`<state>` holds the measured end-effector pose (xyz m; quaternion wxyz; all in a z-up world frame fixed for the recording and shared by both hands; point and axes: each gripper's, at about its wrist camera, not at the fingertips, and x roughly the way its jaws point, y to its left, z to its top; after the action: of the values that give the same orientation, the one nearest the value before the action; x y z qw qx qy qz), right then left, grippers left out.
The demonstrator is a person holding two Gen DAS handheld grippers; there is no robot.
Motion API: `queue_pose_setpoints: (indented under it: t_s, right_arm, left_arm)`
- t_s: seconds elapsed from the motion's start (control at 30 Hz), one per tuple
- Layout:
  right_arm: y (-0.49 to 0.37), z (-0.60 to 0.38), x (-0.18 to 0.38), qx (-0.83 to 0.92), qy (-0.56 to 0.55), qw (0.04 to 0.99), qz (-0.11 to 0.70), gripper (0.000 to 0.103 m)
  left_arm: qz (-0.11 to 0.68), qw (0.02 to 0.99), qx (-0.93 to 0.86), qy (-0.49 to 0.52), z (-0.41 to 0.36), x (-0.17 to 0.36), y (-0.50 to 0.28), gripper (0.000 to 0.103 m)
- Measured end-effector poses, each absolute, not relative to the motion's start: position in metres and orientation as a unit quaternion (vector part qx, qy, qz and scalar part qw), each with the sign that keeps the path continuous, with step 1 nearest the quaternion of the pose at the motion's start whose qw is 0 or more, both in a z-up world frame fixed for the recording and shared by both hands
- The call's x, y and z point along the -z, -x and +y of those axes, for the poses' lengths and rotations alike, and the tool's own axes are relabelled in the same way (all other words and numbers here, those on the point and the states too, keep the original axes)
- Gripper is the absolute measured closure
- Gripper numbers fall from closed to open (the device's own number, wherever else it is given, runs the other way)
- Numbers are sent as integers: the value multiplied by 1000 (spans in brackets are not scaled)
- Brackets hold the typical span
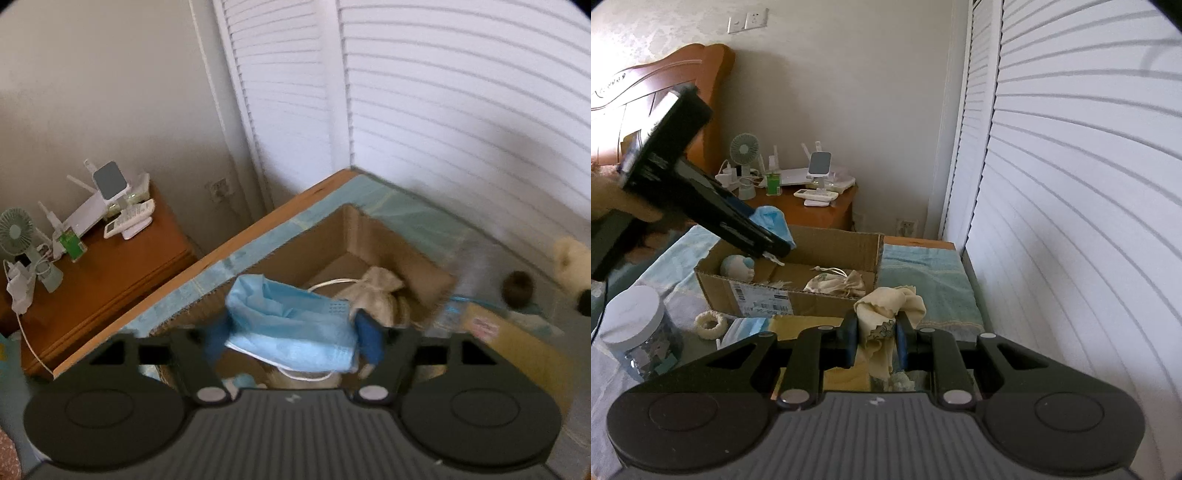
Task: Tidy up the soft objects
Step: 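Release the blue mask into the box with the left tool while the right tool releases the beige cloth there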
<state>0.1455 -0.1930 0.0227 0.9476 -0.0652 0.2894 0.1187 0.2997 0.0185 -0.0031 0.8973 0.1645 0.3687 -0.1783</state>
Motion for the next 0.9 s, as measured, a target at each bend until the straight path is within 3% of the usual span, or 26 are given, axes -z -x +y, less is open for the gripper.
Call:
queue_pose_setpoints:
  t_s: [0.27,0.57,0.9]
  right_arm:
    - [-153,-190,-19,-125,63,945,294,79]
    - [-162,-182,-26,-145,62,943,293,79]
    - [-218,-159,-33,-194,62,932,301,79]
  left_arm:
    - [364,902,167,-161,29,1,-283,16]
    - [339,915,186,-115,42,-36,-188,7]
    - [322,938,108,-76,55,-16,-114,6]
